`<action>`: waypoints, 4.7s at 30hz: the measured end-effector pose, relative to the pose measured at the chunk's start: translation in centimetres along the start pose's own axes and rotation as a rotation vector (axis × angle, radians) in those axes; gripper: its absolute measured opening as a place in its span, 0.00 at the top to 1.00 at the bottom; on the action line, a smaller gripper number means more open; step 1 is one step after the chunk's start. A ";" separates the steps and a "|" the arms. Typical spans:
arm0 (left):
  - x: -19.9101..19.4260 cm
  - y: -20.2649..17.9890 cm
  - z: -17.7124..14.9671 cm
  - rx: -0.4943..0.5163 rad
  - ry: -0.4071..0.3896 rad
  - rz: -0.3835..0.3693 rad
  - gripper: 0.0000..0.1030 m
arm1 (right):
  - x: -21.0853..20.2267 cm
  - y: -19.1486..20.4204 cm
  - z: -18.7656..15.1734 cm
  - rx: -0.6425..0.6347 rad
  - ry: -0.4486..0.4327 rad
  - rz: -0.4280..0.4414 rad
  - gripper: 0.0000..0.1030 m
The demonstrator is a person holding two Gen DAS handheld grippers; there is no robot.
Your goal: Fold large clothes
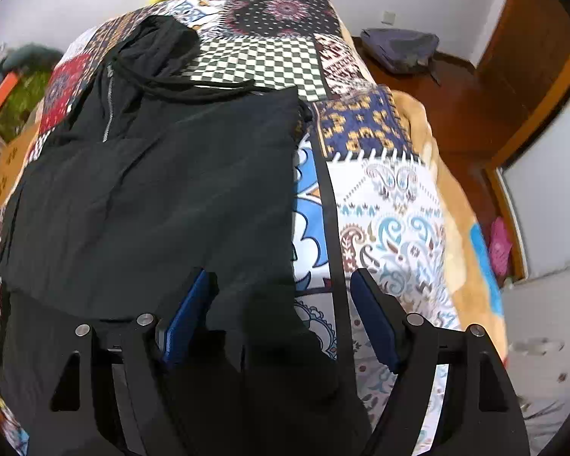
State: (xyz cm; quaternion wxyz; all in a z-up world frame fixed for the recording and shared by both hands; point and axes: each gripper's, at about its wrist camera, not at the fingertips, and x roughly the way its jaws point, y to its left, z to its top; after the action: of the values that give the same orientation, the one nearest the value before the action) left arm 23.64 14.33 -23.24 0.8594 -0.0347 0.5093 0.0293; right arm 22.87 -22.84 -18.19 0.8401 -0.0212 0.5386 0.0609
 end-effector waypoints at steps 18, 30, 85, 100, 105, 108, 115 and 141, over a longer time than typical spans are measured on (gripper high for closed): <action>-6.6 -7.4 12.1 0.132 -0.268 -0.055 0.48 | -7.5 4.9 10.7 -0.070 -0.328 0.072 0.29; -1.0 -11.3 20.7 0.143 -0.263 -0.099 0.48 | -0.7 8.0 18.4 -0.003 -0.254 0.188 0.29; -0.4 -14.2 12.0 0.277 -0.122 -0.098 0.92 | -0.1 10.3 8.7 -0.087 -0.134 0.253 0.90; 3.2 -14.3 6.5 0.302 0.036 -0.114 0.80 | -0.5 9.6 6.0 -0.128 -0.087 0.174 0.73; 1.0 -14.0 7.7 0.296 -0.010 -0.145 0.62 | -2.3 9.5 7.4 -0.109 -0.161 0.202 0.44; -0.3 -14.1 8.9 0.298 -0.059 -0.158 0.59 | -2.3 9.8 8.6 -0.103 -0.183 0.214 0.41; -0.1 -14.4 13.4 0.267 -0.121 -0.176 0.54 | 0.4 9.8 11.8 -0.066 -0.168 0.218 0.41; 5.6 -14.2 17.5 0.117 -0.079 -0.294 0.90 | 3.1 8.9 12.1 -0.018 -0.184 0.264 0.88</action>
State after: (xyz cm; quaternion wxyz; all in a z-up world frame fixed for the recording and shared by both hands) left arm 42.89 1.86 -19.37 0.8743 -0.0574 0.4654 -0.1251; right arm 33.92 -12.52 -15.72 0.8704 0.0477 0.4569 0.1774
